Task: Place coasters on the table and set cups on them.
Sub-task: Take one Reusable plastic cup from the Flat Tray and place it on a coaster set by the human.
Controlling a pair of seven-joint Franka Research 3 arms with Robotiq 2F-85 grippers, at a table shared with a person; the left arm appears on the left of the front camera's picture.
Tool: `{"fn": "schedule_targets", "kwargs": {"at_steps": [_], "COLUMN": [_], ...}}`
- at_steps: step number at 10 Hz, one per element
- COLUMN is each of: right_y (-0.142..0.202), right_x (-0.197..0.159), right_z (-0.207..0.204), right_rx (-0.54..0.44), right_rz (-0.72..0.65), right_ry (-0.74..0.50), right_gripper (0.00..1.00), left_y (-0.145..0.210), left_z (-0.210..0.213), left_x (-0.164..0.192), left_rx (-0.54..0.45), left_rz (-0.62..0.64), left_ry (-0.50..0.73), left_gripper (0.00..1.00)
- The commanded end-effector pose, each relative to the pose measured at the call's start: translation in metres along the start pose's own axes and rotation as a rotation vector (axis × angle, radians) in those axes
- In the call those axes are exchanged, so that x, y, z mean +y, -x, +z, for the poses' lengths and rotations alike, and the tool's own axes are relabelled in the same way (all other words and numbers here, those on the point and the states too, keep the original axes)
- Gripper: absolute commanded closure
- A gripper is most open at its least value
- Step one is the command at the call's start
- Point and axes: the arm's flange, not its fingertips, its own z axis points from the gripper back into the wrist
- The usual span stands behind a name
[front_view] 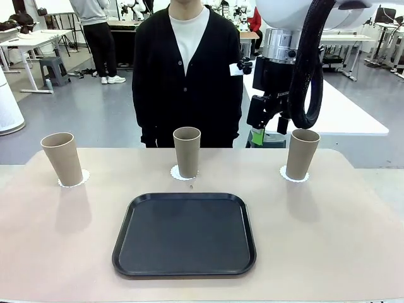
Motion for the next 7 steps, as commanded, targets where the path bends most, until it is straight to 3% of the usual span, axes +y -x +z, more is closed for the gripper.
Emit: {"fn": "schedule_targets", "kwargs": {"at_steps": [1,6,7], "right_y": [0.000,0.000,0.049], "right_x": [0.001,0.000,0.003], "right_z": [0.002,0.000,-0.009], "right_rx": [-0.001,0.000,-0.088], "right_rz": [-0.009,0.000,-0.060], "right_ry": [0.002,0.000,-0.141], "right_gripper": [0.00,0.00,0.00], "left_y": [0.000,0.000,0.000], "left_z": [0.001,0.001,0.001], "left_x": [-0.003,-0.003,-0.003], "left_rx": [-0.001,-0.001,-0.001], "left_rz": [0.010,0.010,0.010], "left_ry": [-0.007,-0.007,-0.007], "left_gripper": [0.00,0.00,0.00]}}
